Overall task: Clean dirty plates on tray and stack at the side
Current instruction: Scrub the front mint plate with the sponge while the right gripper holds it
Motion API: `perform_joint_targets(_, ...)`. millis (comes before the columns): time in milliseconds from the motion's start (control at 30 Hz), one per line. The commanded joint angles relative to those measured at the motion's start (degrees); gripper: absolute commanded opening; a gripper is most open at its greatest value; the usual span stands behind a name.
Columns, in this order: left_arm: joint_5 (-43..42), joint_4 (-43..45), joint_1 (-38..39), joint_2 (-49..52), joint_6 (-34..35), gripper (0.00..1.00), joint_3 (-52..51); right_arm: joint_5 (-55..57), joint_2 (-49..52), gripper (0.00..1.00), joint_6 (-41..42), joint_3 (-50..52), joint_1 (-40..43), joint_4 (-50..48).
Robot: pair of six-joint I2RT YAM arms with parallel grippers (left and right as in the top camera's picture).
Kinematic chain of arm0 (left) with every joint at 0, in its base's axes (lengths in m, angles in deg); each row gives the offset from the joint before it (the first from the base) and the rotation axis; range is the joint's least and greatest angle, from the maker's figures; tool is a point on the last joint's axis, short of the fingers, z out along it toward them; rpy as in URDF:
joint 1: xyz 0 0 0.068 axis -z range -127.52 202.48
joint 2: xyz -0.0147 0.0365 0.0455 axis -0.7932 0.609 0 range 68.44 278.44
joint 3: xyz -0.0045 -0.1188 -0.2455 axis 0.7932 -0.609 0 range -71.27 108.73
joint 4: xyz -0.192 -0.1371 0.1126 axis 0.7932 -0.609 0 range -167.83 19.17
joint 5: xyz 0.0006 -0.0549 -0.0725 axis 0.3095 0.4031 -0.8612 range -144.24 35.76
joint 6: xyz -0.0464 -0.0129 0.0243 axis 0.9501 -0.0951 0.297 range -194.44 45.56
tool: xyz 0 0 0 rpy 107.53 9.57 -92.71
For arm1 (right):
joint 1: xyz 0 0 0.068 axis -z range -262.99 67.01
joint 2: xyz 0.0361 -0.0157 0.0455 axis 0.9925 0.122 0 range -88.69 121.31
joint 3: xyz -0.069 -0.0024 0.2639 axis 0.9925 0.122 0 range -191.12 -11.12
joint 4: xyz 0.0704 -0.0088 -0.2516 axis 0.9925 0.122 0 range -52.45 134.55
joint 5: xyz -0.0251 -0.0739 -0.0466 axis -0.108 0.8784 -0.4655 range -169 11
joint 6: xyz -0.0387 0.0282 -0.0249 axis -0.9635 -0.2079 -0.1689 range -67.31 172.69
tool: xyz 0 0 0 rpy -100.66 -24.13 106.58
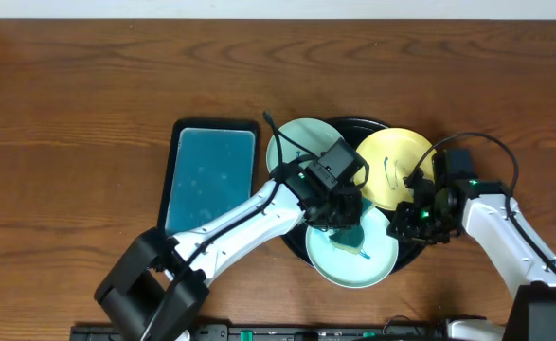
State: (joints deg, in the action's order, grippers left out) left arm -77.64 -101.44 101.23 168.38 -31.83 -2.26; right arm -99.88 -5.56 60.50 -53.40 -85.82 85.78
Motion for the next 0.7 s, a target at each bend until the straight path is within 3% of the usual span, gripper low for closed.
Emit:
perform_joint_targets(0,0.8,0.8,0.9,0.6,3.2,0.07,-0.5,0.5,0.5,0.25,0.3,1.6,-0.5,-0.2)
perform_joint_targets(333,8.5,1.6,6.5,2.4,10.9,0.08,-0.5,-0.4,0.5,0.01,1.9,5.0,-1.2,-4.6)
perform_joint_targets(667,11.4,6.7,9.9,4.6,14.1,0.08,-0.5,-0.4,0.5,0.01,2.4,5.0,-1.3,-5.6)
